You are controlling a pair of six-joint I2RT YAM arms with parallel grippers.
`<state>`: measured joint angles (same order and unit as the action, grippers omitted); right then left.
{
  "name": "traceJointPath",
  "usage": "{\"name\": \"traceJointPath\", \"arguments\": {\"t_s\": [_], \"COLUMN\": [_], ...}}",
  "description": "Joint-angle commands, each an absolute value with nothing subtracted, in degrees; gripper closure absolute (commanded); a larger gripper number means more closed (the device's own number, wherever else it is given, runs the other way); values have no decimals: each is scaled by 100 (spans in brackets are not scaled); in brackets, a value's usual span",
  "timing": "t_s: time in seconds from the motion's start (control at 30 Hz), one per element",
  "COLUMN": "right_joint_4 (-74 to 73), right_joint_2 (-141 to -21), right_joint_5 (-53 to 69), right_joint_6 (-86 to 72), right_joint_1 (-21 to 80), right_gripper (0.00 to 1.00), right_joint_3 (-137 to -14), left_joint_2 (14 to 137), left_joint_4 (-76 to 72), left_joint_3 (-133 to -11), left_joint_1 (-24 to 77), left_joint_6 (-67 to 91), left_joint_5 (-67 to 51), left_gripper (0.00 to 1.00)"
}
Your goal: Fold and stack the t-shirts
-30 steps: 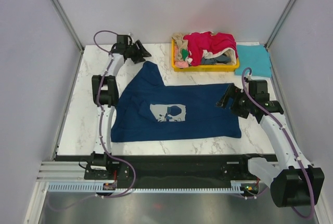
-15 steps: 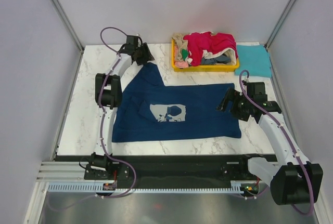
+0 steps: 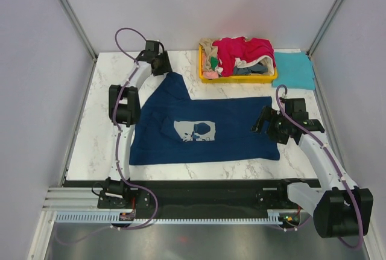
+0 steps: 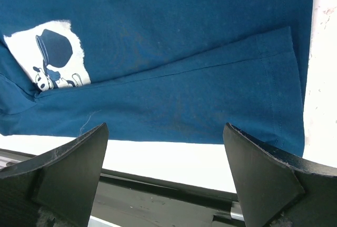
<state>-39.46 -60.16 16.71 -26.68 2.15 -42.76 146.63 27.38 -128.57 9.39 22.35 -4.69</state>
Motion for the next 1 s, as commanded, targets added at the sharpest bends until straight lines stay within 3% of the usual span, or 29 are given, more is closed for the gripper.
{"name": "traceJointPath", "arguments": {"t_s": [0.0, 0.07, 0.13, 0.17, 0.2, 0.4, 0.57, 0.73, 0.97], "right_joint_4": [-3815, -3762, -3657, -3508, -3411, -2401, -2258, -2268, -2276], "right_joint_2": [-6012, -6038, -6091, -6117, -6213, -7248, -8654, -9605, -10773], "right_joint_5": [1679, 1687, 1818, 1863, 1907, 1408, 406, -438, -615], "right_joint_6": [-2566, -2584, -2654, -2689, -2733, -3269, -3138, -3102, -3033], "right_joint_1": [229, 229, 229, 237, 229, 229, 202, 132, -325], "right_gripper": [2, 2, 2, 2, 2, 4, 19, 26, 36], "right_joint_3": [-4263, -4245, -4193, -4140, -4131, -4806, -6061, -6968, -7707], "left_joint_2": [14493, 14528, 14616, 14625, 14581, 13967, 13430, 13307, 13307], "left_joint_4": [2988, 2979, 3006, 3006, 2988, 1946, 1310, 1108, 1099], "left_joint_3": [-12761, -12788, -12928, -12937, -12903, -11614, -10698, -10512, -10494], "left_joint_1": [1125, 1169, 1195, 1195, 1195, 1151, 1143, 1143, 1143], "left_joint_6": [1724, 1653, 1573, 1573, 1617, 1740, 1696, 1661, 1652], "left_joint_5": [-238, -141, -176, -158, -106, 140, 88, 26, 26], "left_gripper": [42, 57, 77, 92, 98, 98, 98, 98, 98]}}
